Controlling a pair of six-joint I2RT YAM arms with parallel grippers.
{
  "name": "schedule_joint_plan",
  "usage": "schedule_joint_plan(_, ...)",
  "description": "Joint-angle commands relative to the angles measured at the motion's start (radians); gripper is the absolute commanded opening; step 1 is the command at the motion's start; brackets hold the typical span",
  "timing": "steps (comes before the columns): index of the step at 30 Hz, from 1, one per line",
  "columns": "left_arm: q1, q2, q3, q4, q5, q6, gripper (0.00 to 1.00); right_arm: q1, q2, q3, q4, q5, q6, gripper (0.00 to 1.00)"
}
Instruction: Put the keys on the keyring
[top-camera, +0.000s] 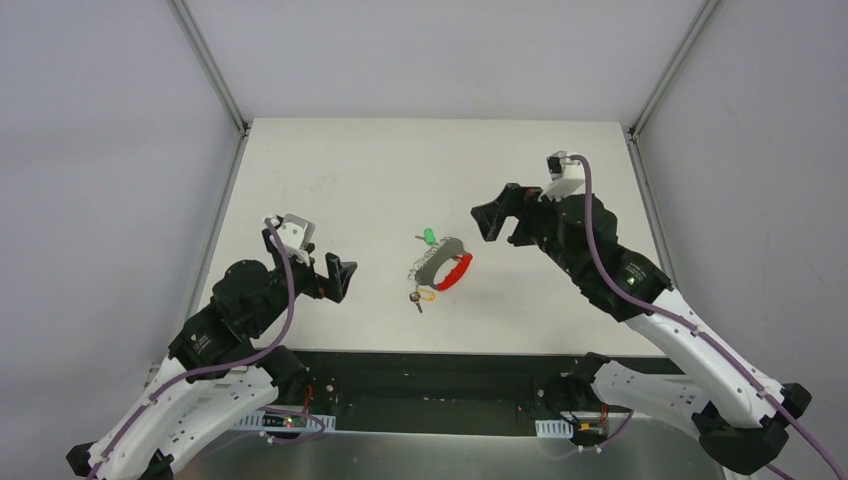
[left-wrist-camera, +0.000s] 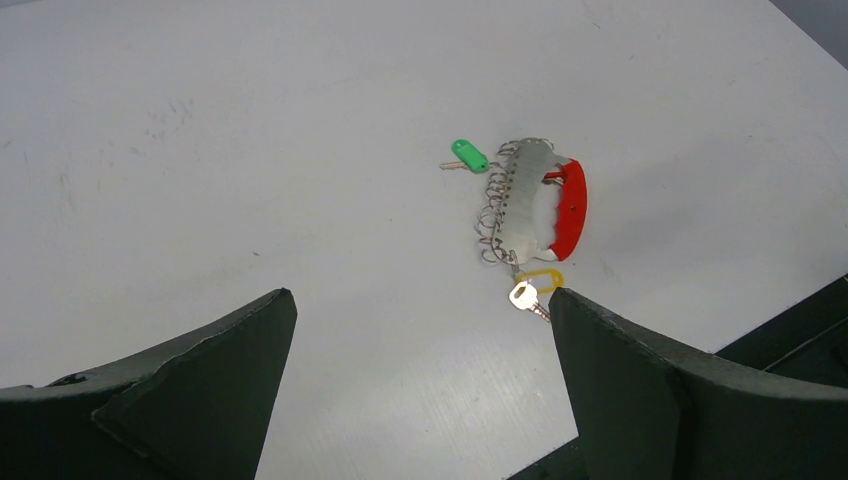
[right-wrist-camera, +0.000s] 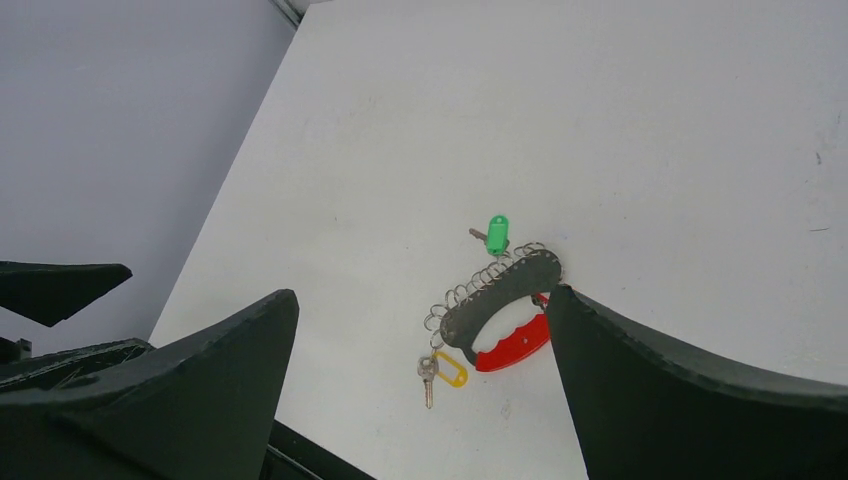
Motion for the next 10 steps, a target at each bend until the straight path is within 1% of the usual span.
schedule_joint_plan(1, -0.005, -0.003, -0.001, 0.01, -0.019, 0.016, 0.99, 0.022, -0.063, 0.038, 0.025, 0.075, -0.053, 0.99)
schedule_joint_plan(7, -0.005, -0.021, 0.003, 0.011, 0.005, 0.009, 0.99, 0.048, -0.094, 0.03, 0.028, 0.09, -0.083, 0.99)
schedule_joint_plan(10, -0.005, -0.026, 0.01, 0.009, 0.012, 0.007, 0.99, 0.065, -0.073, 0.035, 0.024, 0.148, -0.087, 0.99)
